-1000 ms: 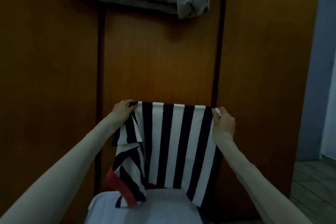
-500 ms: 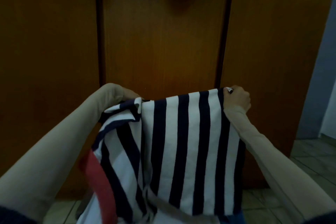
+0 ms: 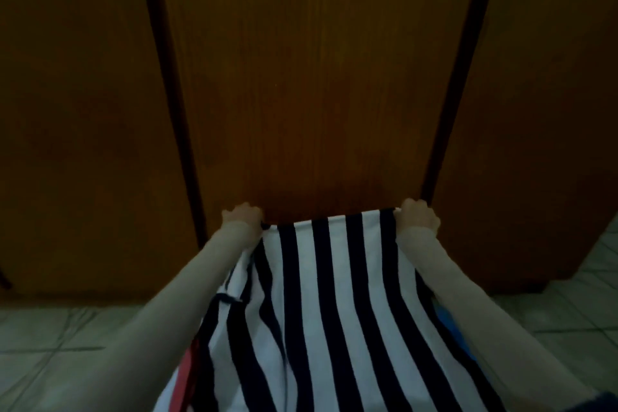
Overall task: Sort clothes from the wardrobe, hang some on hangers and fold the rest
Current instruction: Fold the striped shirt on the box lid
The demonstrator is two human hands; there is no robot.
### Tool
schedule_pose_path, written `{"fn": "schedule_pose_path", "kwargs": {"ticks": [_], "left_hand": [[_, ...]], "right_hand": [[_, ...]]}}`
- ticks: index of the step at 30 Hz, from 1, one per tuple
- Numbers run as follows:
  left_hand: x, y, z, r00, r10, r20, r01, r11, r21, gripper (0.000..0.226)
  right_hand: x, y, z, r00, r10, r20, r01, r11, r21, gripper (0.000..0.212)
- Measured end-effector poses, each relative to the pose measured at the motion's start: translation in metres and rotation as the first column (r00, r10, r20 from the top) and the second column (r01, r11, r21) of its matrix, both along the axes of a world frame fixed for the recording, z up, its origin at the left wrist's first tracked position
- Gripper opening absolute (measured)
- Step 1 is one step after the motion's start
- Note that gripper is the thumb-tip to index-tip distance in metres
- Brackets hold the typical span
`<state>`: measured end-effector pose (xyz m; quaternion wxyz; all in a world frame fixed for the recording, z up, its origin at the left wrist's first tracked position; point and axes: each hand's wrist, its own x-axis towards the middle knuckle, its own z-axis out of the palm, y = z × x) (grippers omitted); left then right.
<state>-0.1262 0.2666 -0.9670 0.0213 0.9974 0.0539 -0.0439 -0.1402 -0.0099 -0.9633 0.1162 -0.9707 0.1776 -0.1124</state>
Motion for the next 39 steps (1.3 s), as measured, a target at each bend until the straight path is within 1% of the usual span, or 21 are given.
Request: {"fn": "schedule_pose_path", "kwargs": {"ticks": [2,4,6,7,9,11,14,16,17,18,19,20,23,24,26,29,31,33,36,38,39], "left_hand": [[-0.011,-0.016,-0.035,0.994,-0.054,0.099,0.049,0.997,0.053,0.044],[-0.028,-0.037,-0.075,0.982,-0.114,0.148,0.116,0.993,-0.004,0.041],[-0.046,-0.057,-0.106,0.987,-0.135,0.083,0.142,0.986,-0.092,0.041],[-0.058,-0.066,-0.122,0.992,-0.125,0.034,0.129,0.982,-0.135,0.046],[-0.071,-0.076,-0.148,0.993,-0.115,-0.029,0.108,0.978,-0.177,0.056],[-0.070,-0.073,-0.161,0.991,-0.134,-0.019,0.129,0.975,-0.179,0.058],[-0.054,-0.054,-0.165,0.966,-0.256,-0.015,0.250,0.953,-0.168,0.064],[-0.047,-0.040,-0.164,0.936,-0.351,-0.007,0.343,0.919,-0.197,0.093],[-0.045,-0.033,-0.163,0.923,-0.385,0.001,0.376,0.901,-0.214,0.111],[-0.044,-0.028,-0.163,0.915,-0.404,0.013,0.396,0.889,-0.229,0.121],[-0.045,-0.024,-0.162,0.909,-0.417,0.029,0.411,0.880,-0.238,0.120],[-0.047,-0.022,-0.160,0.908,-0.417,0.046,0.415,0.874,-0.252,0.110],[-0.060,-0.015,-0.146,0.906,-0.405,0.125,0.423,0.856,-0.296,0.051],[-0.064,-0.012,-0.141,0.897,-0.400,0.186,0.439,0.849,-0.293,0.040],[-0.075,0.000,-0.127,0.895,-0.330,0.302,0.405,0.883,-0.236,0.034],[-0.087,0.026,-0.109,0.920,-0.034,0.391,0.134,0.964,-0.231,0.030],[-0.094,0.047,-0.102,0.932,0.157,0.326,-0.070,0.963,-0.262,0.031],[-0.100,0.069,-0.104,0.946,0.255,0.200,-0.204,0.949,-0.241,0.037],[-0.108,0.093,-0.113,0.978,0.209,-0.022,-0.207,0.938,-0.279,0.053],[-0.112,0.099,-0.119,0.988,0.131,-0.082,-0.147,0.958,-0.247,0.060],[-0.114,0.099,-0.120,0.992,0.104,-0.070,-0.117,0.968,-0.224,0.057]], "right_hand": [[0.002,0.005,-0.030,1.000,0.014,0.004,-0.014,0.999,0.036,0.040],[0.000,0.011,-0.060,0.997,0.074,0.017,-0.073,0.996,-0.041,0.048],[-0.002,0.021,-0.089,0.977,0.212,-0.030,-0.214,0.960,-0.180,0.044],[-0.002,0.027,-0.106,0.951,0.298,-0.077,-0.307,0.938,-0.163,0.042],[-0.006,0.038,-0.138,0.876,0.423,-0.232,-0.449,0.891,-0.068,0.050],[-0.009,0.043,-0.162,0.834,0.427,-0.350,-0.486,0.869,-0.098,0.059],[-0.009,0.040,-0.172,0.851,0.376,-0.365,-0.440,0.892,-0.106,0.086],[-0.009,0.038,-0.169,0.850,0.358,-0.385,-0.429,0.896,-0.113,0.068],[-0.010,0.038,-0.166,0.851,0.353,-0.389,-0.423,0.899,-0.109,0.063],[-0.012,0.038,-0.163,0.850,0.348,-0.396,-0.417,0.903,-0.102,0.062],[-0.016,0.038,-0.161,0.847,0.340,-0.408,-0.410,0.907,-0.095,0.061],[-0.020,0.038,-0.160,0.844,0.334,-0.420,-0.405,0.910,-0.089,0.060],[-0.030,0.042,-0.151,0.844,0.341,-0.415,-0.414,0.905,-0.098,0.054],[-0.031,0.044,-0.147,0.844,0.352,-0.404,-0.430,0.895,-0.119,0.051],[-0.036,0.056,-0.139,0.835,0.402,-0.376,-0.467,0.879,-0.099,0.048],[-0.044,0.083,-0.128,0.783,0.547,-0.297,-0.551,0.831,0.078,0.041],[-0.052,0.105,-0.120,0.726,0.637,-0.259,-0.617,0.770,0.164,0.036],[-0.060,0.128,-0.112,0.688,0.681,-0.252,-0.642,0.733,0.227,0.034],[-0.070,0.159,-0.104,0.644,0.741,-0.189,-0.662,0.664,0.348,0.028],[-0.074,0.176,-0.104,0.596,0.773,-0.217,-0.678,0.629,0.380,0.024],[-0.076,0.182,-0.105,0.563,0.782,-0.269,-0.683,0.623,0.382,0.025]]}}
